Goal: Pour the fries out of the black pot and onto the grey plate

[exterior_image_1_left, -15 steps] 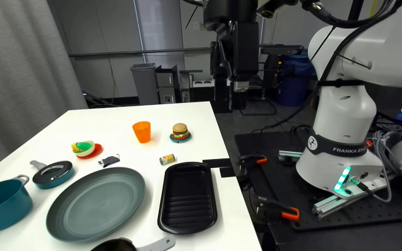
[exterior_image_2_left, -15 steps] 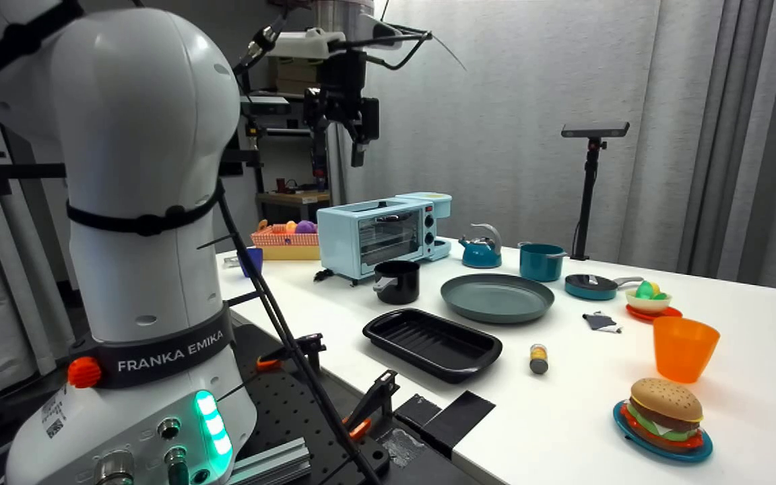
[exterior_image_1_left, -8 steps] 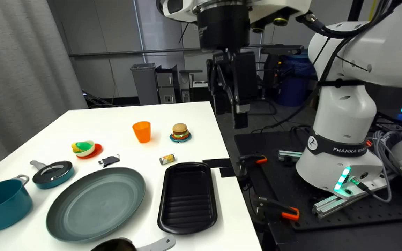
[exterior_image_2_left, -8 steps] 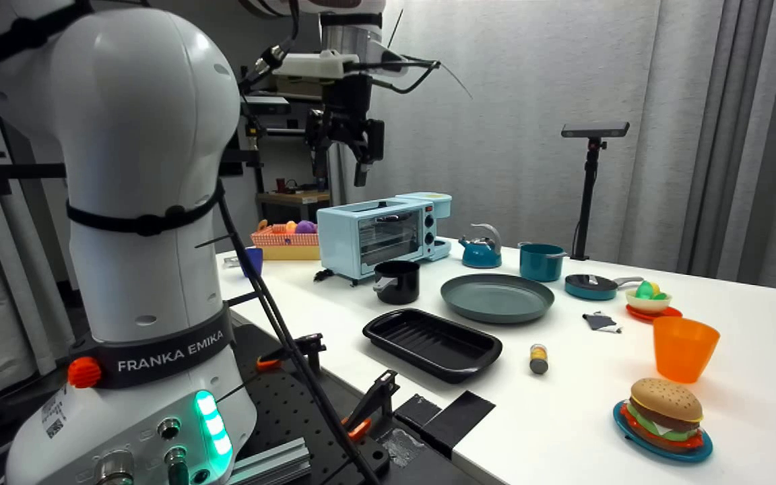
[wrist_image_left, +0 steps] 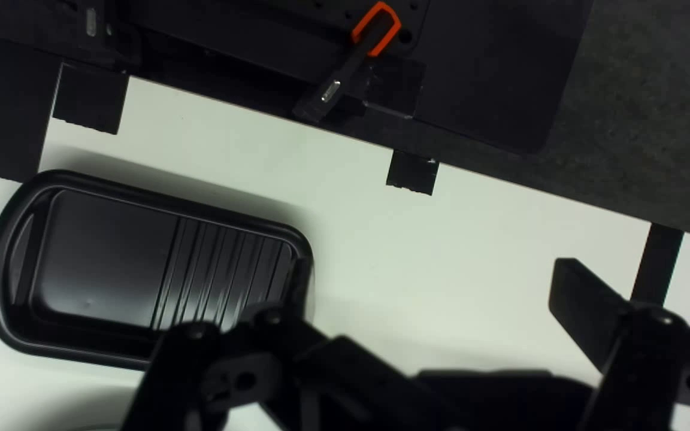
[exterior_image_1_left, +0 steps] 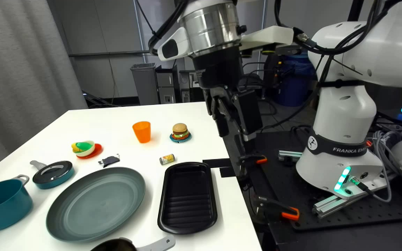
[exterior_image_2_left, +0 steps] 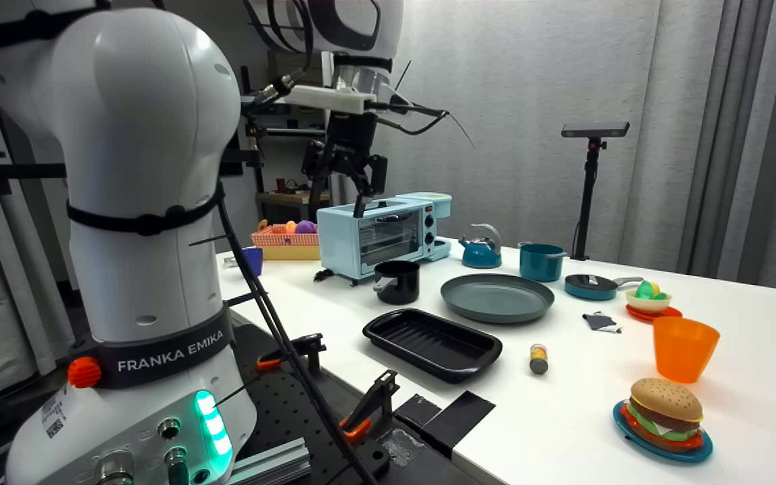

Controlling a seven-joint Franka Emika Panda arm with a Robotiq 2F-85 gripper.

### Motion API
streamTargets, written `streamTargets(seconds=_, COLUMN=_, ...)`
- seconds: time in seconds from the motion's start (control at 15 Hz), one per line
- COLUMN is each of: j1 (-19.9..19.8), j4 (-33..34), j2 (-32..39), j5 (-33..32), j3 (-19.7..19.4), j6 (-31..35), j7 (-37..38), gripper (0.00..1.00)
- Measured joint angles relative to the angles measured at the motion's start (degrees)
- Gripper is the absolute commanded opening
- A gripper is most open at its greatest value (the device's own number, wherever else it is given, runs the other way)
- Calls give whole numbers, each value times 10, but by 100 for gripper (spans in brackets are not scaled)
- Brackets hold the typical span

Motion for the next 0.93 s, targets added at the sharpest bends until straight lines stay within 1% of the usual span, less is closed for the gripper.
streamTargets(seconds=0.2, j1=2, j4=1, j2=28, j5=1, j3=0, j6=18, j7=-37, gripper=100)
streamTargets(seconds=0.53, j1=12, j4=1, j2=60, j5=2, j3=-1, j6=74, j7=-95, gripper=100)
streamTargets(seconds=0.93, j1=27, j4=1, j2=105, j5=-4, j3=1, j6=136, j7=-145, gripper=100)
